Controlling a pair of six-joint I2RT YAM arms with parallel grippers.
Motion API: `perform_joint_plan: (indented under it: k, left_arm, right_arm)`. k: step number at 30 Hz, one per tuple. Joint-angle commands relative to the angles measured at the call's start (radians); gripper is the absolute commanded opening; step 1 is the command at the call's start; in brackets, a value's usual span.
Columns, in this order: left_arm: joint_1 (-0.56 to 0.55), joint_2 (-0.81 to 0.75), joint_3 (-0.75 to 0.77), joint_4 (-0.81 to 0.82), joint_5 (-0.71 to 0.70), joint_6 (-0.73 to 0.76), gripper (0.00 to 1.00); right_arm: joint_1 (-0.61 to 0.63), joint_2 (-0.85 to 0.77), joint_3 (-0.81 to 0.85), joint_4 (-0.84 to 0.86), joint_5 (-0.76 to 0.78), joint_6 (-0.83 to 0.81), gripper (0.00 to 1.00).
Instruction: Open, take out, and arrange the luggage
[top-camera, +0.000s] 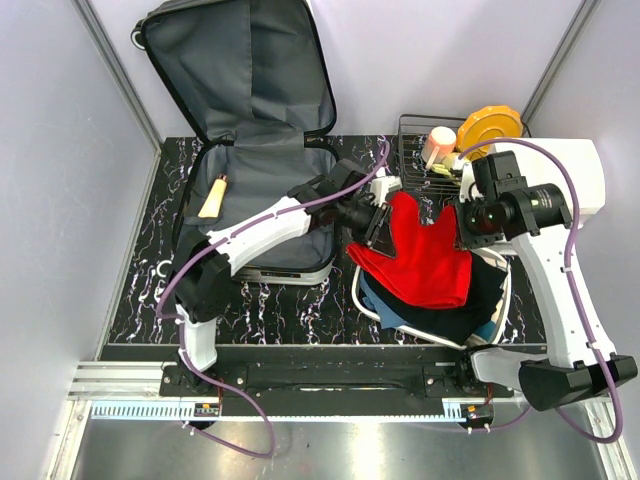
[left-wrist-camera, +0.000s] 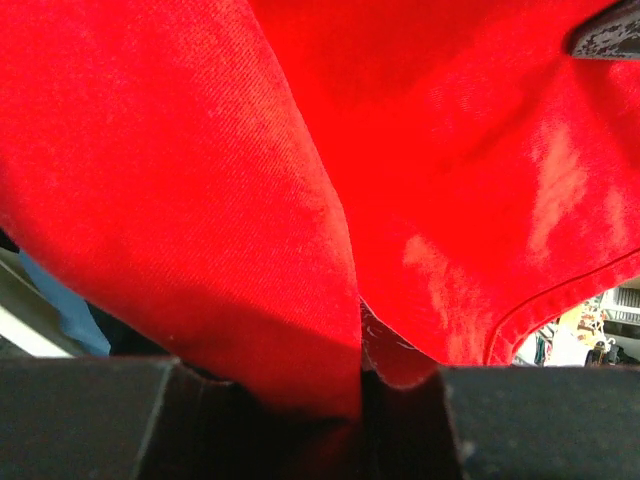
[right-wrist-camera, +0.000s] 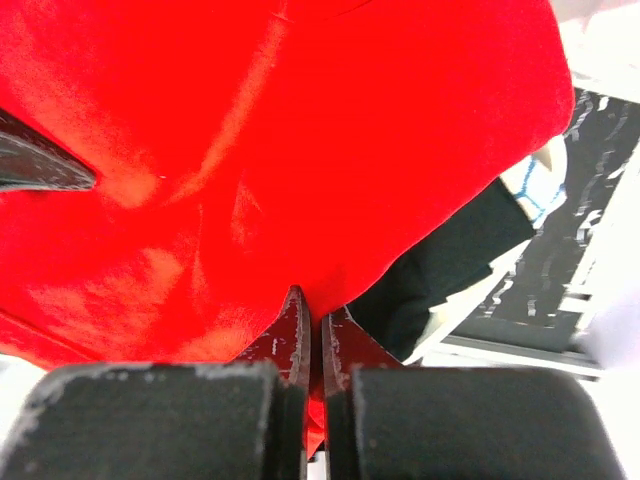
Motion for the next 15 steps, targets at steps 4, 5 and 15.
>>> perform_joint_plan:
  k: [4,5,15]
  left_arm:
    - [-0.042,0.028,0.066,0.097,0.042,-0.011,0.00]
    - [-0.042,0.018,0.057,0.105,0.040,-0.011,0.00]
    - [-0.048,-0.109,0.045,0.139,-0.027,0.052,0.00]
  right_arm:
    - [-0.005,-0.030,-0.057,-0.150,0.136,-0.255,0.00]
    - [-0.005,-0.062,-0.061,-0.124,0.122,-0.266,0.00]
    - [-0.005,-0.220,-0.091,0.014,0.176,-0.332,0.00]
